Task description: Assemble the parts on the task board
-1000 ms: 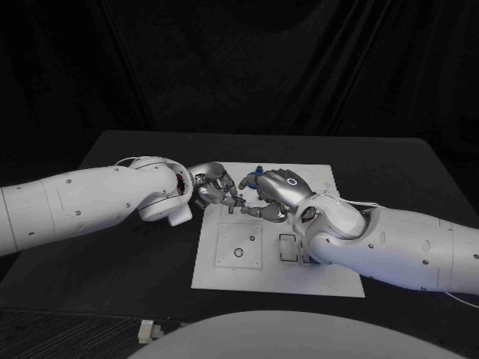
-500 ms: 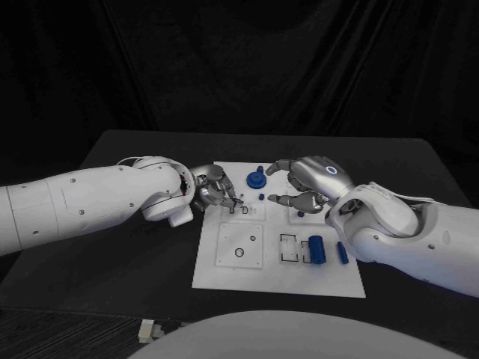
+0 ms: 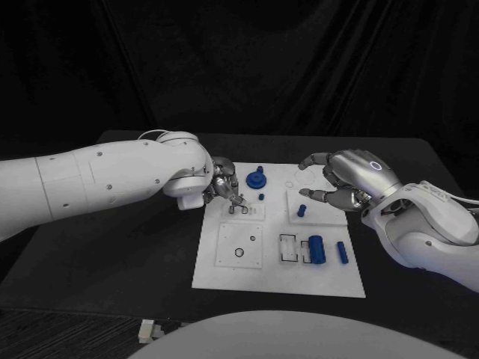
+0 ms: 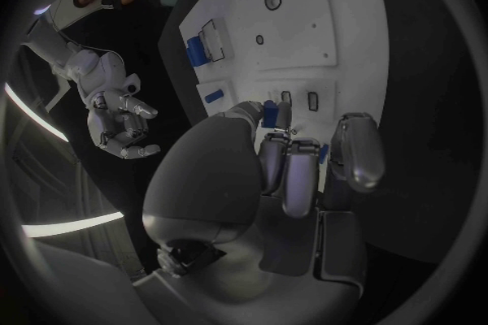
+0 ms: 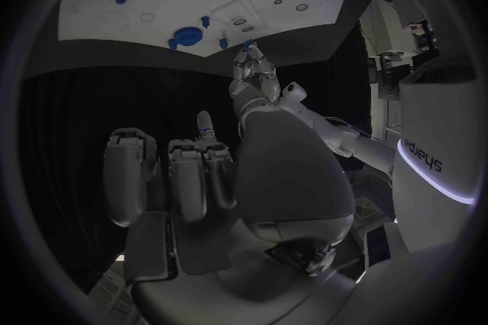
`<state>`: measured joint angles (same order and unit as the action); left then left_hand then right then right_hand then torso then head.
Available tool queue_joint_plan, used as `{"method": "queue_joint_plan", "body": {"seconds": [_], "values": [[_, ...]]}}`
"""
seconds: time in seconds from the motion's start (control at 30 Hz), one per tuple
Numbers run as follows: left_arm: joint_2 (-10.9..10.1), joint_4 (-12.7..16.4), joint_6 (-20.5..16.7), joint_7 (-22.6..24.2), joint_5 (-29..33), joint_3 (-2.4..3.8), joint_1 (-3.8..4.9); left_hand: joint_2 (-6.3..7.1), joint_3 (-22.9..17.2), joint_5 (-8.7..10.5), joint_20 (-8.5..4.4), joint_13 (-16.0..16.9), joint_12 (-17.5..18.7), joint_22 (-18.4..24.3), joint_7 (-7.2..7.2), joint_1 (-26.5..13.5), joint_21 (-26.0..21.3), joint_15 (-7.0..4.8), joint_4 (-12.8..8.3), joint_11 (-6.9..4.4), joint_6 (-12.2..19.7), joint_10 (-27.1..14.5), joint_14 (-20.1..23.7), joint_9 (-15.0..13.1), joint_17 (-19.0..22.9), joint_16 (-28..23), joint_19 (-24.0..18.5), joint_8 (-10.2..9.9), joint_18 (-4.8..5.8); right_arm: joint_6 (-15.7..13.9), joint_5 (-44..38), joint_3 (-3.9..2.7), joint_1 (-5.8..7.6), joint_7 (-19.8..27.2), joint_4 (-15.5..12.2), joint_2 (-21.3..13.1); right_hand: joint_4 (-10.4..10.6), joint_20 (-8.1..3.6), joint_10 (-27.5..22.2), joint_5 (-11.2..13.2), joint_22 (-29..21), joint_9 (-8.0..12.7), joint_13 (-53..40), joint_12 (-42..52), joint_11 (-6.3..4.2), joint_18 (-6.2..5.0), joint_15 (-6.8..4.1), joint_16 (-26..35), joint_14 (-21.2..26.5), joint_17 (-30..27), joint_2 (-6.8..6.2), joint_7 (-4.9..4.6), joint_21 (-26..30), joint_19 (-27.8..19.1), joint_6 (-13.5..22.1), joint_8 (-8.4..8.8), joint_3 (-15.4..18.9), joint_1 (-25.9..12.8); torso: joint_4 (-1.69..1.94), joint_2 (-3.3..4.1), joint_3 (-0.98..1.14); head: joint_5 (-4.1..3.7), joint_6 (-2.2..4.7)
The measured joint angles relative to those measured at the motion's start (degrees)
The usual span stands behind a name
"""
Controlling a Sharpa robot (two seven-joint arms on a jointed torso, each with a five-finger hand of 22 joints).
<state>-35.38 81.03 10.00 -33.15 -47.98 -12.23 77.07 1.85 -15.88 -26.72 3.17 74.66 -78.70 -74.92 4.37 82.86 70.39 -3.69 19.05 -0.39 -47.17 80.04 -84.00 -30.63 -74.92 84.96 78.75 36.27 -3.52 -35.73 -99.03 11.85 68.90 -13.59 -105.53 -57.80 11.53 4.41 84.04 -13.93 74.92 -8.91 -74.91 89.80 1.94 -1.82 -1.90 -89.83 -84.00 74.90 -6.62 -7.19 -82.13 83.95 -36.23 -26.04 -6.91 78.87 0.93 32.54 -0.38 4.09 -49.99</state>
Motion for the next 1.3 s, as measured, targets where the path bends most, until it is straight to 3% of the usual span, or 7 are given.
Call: {"method": "queue_joint_plan", "body": {"seconds": [0.27, 0.3, 0.53, 0.6, 0.67, 0.8, 1.3], "values": [[5.88, -6.04, 7.81, -4.68, -0.01, 0.03, 1.34, 0.51, -1.26, -0.4, 0.0, 0.29, -0.23, 0.0, -0.28, -4.5, -0.18, 0.33, -0.16, -0.02, 0.3, -0.02, -0.05, -1.65, 0.0, 0.0, 0.0, 0.79, 0.0, 0.03, -0.13, 0.0, -0.32, -0.32, -0.49, -1.28, 1.28, 0.0, 0.0, 0.45, 0.0, -0.2, 0.0, 0.0, 0.0, 0.0, 0.0, 0.0, 0.0, 0.0, 0.0, 0.14, 0.09, 0.0, -1.56, -1.03, 0.58, 0.0, -0.04, 0.02, 0.03, -0.07, 0.0], [6.68, -6.65, 8.75, -5.04, -0.01, 0.03, 1.4, 0.5, -2.49, -0.41, 0.0, 0.28, -0.4, 0.0, -0.28, -5.06, -0.18, 0.33, -1.09, -0.02, 0.31, -0.03, -0.05, -1.77, 0.0, 0.0, 0.0, 0.8, 0.0, 0.05, -0.13, 0.0, -0.44, -0.36, -0.6, -1.36, 1.28, 0.0, 0.0, 0.45, 0.0, -0.2, 0.0, 0.0, 0.0, 0.0, 0.0, 0.0, 0.0, 0.0, 0.0, 0.14, 0.09, 0.0, -1.56, -1.03, 0.58, 0.0, -0.04, 0.02, 0.04, -0.1, 0.0], [9.66, -7.93, 12.02, -6.22, 0.0, 0.01, 1.54, 0.74, -4.09, -1.87, -0.33, 0.28, -1.63, 0.01, 0.05, -8.64, 1.02, 0.33, -2.69, -0.32, -0.08, 1.14, -0.05, -2.28, 0.0, 0.45, 0.98, 0.84, -0.01, 0.1, -0.06, 0.0, -1.22, -0.46, -0.92, -1.49, 1.28, 0.0, 0.0, 0.45, -0.01, -0.2, 0.0, 0.0, 0.0, 0.0, 0.0, 0.0, 0.0, 0.0, 0.0, 0.14, 0.09, 0.0, -1.56, -1.03, 0.58, 0.0, -0.02, 0.04, 0.06, 0.07, 0.0], [10.22, -8.14, 12.45, -6.38, 0.0, 0.01, 1.55, 0.72, -4.09, -1.89, -0.41, 0.28, -1.63, 0.01, 0.13, -9.09, 1.18, 0.33, -2.71, -0.32, -0.16, 1.14, -0.05, -2.38, 0.0, 0.45, 1.06, 0.77, -0.01, 0.11, -0.01, 0.0, -1.43, -0.47, -0.91, -1.48, 1.28, 0.0, 0.0, 0.45, -0.01, -0.19, 0.01, 0.0, 0.0, 0.0, 0.0, 0.0, 0.0, 0.0, 0.0, 0.14, 0.09, 0.0, -1.55, -1.03, 0.58, 0.0, -0.02, 0.06, 0.06, 0.18, 0.0], [10.73, -8.37, 12.82, -6.53, 0.0, 0.01, 1.56, 0.91, -6.76, -1.9, -0.52, 0.28, -1.9, 0.01, 0.24, -9.86, 1.27, 0.33, -5.72, -0.52, -0.29, 1.36, -0.05, -2.47, 0.0, 0.45, 1.16, 0.38, -0.01, 0.13, 0.06, 0.0, -1.62, -0.48, -0.88, -1.45, 1.28, 0.0, 0.0, 0.45, -0.01, -0.19, 0.0, 0.0, 0.0, 0.0, 0.0, 0.0, 0.0, 0.0, 0.0, 0.14, 0.09, 0.0, -1.55, -1.03, 0.57, 0.0, -0.01, 0.07, 0.05, 0.26, 0.0], [11.28, -9.06, 13.14, -6.7, 0.01, 0.01, 1.56, 0.69, -6.54, -3.33, -0.83, 0.28, -2.5, 0.01, 0.43, -11.42, 1.95, 0.18, -5.95, -0.67, -0.48, 2.09, 0.07, -3.1, 0.0, 0.86, 1.89, 0.34, -0.01, 0.16, 0.22, 0.0, -1.91, -0.49, -0.86, -1.47, 1.44, 0.0, 0.0, 0.45, -0.01, -0.19, 0.01, 0.0, 0.0, 0.0, 0.0, 0.0, 0.0, 0.0, 0.0, 0.12, 0.09, 0.0, -1.54, -1.03, 0.42, 0.0, 0.02, 0.07, 0.03, 0.3, 0.0], [11.99, -10.62, 12.5, -7.0, -0.07, 0.0, 1.14, 0.59, -7.48, -3.36, -0.81, 0.27, -2.72, 0.01, 0.63, -12.57, 2.35, -0.11, -7.7, -0.64, -0.68, 2.45, -0.05, -3.66, 0.01, 1.11, 2.28, 0.11, 0.0, 0.19, 1.16, 0.01, -2.53, -0.5, -0.47, -1.57, 1.44, 0.0, 0.0, 0.45, 0.03, -0.18, -0.04, 0.0, 0.0, 0.0, 0.0, 0.0, 0.0, 0.0, 0.23, 0.11, 0.32, 0.0, -1.53, -1.03, 0.42, 0.23, 0.03, 0.04, 0.02, 0.6, 0.0]]}}
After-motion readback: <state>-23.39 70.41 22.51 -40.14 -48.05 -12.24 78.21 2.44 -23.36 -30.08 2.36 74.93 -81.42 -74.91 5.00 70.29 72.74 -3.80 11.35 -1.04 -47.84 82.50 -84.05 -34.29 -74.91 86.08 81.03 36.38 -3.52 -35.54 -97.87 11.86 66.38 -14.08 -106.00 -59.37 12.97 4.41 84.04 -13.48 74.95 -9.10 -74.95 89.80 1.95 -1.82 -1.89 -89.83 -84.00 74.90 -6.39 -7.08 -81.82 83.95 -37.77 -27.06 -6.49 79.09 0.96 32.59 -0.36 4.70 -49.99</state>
